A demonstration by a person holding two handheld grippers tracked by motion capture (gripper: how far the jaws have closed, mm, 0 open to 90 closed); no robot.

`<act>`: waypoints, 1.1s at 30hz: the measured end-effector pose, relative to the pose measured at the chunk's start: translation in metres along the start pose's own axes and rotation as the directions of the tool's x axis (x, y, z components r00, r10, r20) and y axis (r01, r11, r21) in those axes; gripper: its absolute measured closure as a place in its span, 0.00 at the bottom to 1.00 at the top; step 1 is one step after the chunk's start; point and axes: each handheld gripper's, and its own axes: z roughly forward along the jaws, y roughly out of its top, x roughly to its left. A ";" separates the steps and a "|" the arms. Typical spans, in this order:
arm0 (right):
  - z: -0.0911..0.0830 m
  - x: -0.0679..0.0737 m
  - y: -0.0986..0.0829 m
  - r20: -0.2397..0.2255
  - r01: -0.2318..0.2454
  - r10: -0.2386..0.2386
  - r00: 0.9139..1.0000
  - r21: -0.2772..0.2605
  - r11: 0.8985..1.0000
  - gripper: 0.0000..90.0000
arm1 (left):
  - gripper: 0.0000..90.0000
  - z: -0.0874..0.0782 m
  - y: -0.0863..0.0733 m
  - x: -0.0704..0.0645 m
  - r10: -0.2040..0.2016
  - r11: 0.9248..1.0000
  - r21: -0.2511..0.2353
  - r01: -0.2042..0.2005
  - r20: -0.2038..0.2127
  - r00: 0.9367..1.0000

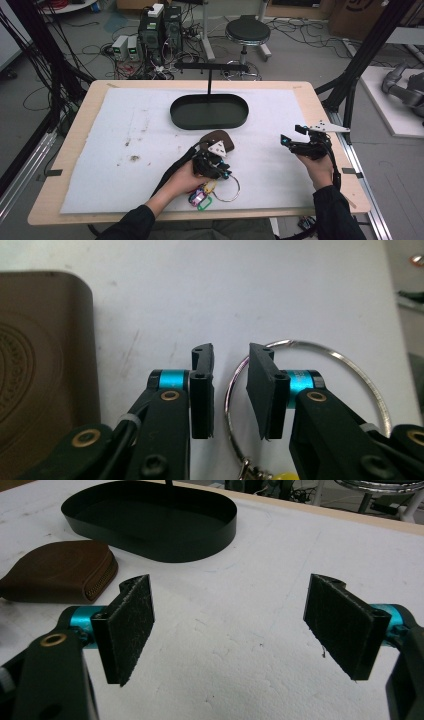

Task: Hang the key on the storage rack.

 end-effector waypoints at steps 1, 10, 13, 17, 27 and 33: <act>0.000 0.000 0.000 0.000 -0.003 0.003 1.000 0.001 1.000 0.23 | 0.82 0.000 -0.001 -0.001 -0.003 1.000 -0.007 0.003 -0.001 1.000; 0.000 -0.001 0.000 0.003 -0.002 0.002 1.000 -0.001 1.000 0.23 | 0.94 0.000 -0.002 -0.007 0.036 0.999 -0.010 -0.036 -0.051 0.998; 0.000 -0.001 0.000 0.000 -0.002 0.002 1.000 0.002 1.000 0.29 | 0.95 0.000 -0.002 -0.007 0.039 0.999 -0.009 -0.039 -0.058 0.998; 0.000 0.000 0.000 -0.003 0.005 -0.005 1.000 -0.001 1.000 0.29 | 0.95 -0.008 -0.002 -0.003 0.016 0.999 -0.046 -0.018 -0.052 0.999; -0.001 0.000 0.000 0.001 0.003 -0.003 1.000 -0.006 1.000 0.29 | 0.96 -0.045 -0.001 -0.001 0.022 0.980 -0.195 -0.036 -0.077 0.997; -0.002 -0.001 0.000 0.004 0.004 -0.004 1.000 -0.013 1.000 0.29 | 0.96 -0.062 -0.002 -0.010 0.050 0.968 -0.241 -0.071 -0.093 0.994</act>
